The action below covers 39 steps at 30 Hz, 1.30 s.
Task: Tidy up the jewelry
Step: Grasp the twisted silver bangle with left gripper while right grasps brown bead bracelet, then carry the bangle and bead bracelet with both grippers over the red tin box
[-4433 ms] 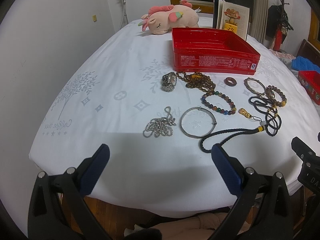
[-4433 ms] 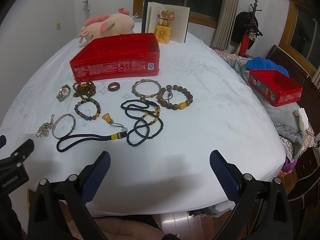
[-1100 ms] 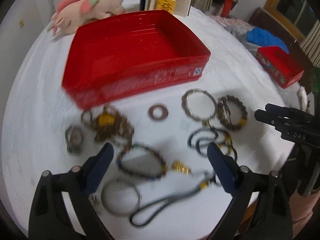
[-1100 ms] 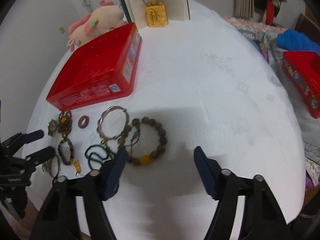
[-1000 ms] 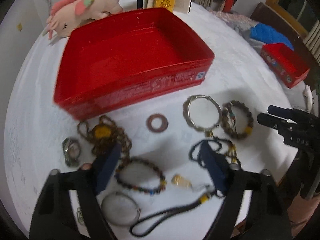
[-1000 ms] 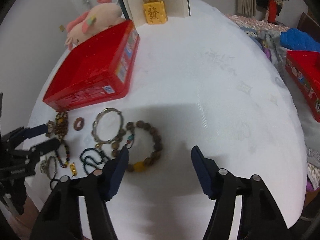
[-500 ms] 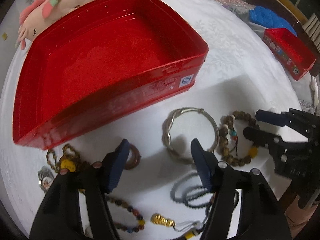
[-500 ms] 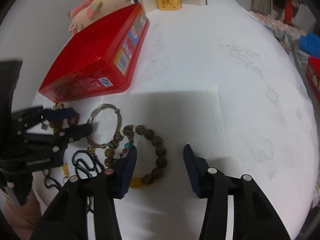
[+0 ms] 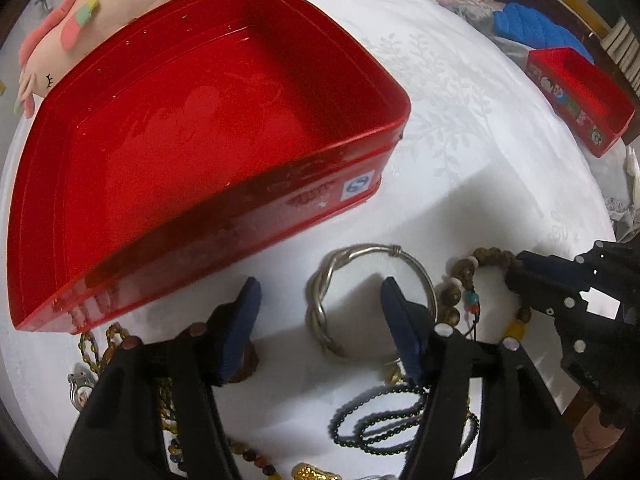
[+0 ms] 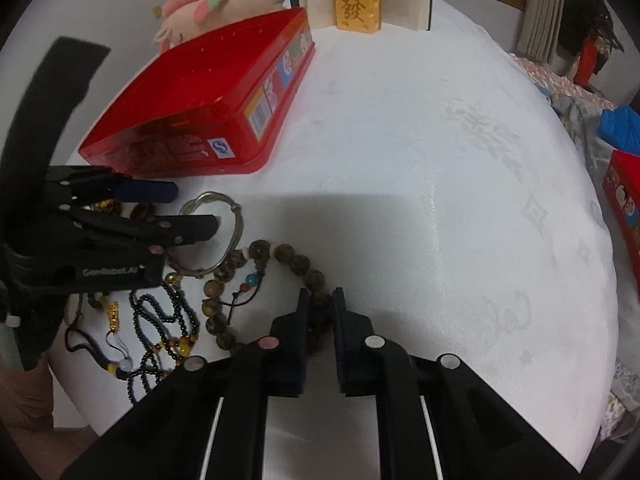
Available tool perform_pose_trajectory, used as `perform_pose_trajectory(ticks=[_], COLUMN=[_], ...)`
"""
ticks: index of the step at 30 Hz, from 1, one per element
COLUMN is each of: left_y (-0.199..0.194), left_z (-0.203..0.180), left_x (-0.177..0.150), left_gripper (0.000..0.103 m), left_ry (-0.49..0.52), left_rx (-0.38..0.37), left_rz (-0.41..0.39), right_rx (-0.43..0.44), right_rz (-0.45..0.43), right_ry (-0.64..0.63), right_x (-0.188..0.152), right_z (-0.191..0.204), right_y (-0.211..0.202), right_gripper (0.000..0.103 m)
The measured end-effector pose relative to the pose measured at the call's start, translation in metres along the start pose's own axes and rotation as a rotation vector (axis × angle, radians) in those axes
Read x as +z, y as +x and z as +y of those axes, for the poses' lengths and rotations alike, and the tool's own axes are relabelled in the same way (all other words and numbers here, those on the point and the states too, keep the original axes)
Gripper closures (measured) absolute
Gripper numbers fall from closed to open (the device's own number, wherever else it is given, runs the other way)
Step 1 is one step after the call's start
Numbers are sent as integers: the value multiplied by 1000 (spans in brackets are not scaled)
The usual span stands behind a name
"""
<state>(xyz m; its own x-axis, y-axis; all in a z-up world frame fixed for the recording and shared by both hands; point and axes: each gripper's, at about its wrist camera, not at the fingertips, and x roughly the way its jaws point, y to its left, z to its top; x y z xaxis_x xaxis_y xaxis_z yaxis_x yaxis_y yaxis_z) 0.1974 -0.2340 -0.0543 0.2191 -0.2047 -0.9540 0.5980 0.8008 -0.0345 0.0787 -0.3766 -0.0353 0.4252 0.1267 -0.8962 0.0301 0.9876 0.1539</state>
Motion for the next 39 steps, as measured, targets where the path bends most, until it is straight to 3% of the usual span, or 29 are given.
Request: perform_pose_trajectory(ticks=[7, 14, 16, 19, 26, 39], left_y=[-1, 4, 6, 6, -5, -53], left_z=[-5, -4, -7, -7, -4, -9], left_x=[7, 14, 12, 10, 1, -10], left_gripper=[70, 79, 90, 96, 96, 96], left_ry=[32, 57, 69, 72, 47, 66], left_rx=[-43, -69, -48, -60, -112, -109], left_rz=[5, 23, 18, 15, -45, -186], right_rx=[-13, 9, 20, 25, 37, 39], right_rz=[-42, -41, -40, -40, -46, -117], right_ry=[26, 26, 33, 44, 64, 52], right_x=[1, -5, -4, -3, -1, 8], right_z=[-7, -3, -4, -6, -8, -2], right_y=[-16, -18, -17, -17, -18, -42], right_gripper=[92, 92, 92, 92, 92, 92])
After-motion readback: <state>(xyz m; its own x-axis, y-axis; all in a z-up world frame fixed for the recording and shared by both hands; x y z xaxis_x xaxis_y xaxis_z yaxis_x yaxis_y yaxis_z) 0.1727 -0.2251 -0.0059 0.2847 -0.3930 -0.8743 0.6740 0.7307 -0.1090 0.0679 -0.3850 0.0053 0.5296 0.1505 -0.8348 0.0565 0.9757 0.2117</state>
